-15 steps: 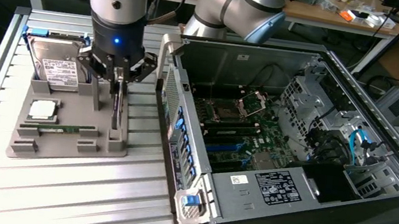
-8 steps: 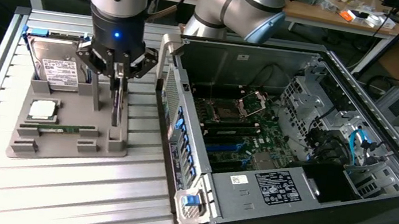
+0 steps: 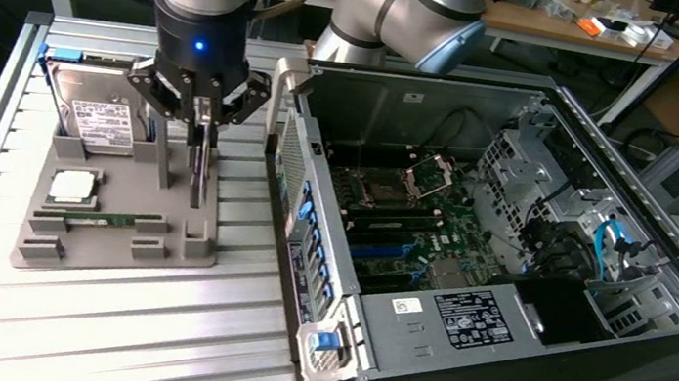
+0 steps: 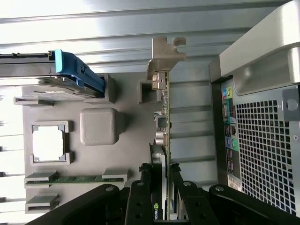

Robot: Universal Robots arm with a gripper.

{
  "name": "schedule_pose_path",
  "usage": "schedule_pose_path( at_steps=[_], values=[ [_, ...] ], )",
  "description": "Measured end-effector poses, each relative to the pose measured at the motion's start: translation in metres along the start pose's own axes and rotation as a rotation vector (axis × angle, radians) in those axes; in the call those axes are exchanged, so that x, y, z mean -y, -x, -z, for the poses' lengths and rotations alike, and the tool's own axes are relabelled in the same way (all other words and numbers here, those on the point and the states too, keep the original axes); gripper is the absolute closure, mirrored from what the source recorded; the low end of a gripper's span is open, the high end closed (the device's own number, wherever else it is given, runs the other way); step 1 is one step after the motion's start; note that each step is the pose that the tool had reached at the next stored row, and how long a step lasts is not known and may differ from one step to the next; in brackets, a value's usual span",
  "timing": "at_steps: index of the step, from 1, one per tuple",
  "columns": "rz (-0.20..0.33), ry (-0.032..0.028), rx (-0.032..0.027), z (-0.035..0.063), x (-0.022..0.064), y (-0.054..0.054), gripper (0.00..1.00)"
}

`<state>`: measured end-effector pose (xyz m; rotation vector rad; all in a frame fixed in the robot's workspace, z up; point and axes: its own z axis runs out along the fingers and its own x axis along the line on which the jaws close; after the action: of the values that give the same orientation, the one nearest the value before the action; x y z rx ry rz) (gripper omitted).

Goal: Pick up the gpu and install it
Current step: 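Pick up the gpu and move the gpu toward the slot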

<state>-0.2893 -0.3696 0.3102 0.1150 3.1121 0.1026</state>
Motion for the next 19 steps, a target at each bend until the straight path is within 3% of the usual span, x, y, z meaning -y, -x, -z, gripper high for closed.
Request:
schedule_pose_path(
  at_steps=[11,15,19],
  values=[
    [0.000,0.0001,-0.0001,0.0184,-0.0012,0.000,0.73],
    [0.000,0.0002,-0.0001,0.0361,-0.0024,0.001,0.73],
    [0.000,0.0002,-0.0001,0.0471,-0.0031,0.001,0.73]
  ],
)
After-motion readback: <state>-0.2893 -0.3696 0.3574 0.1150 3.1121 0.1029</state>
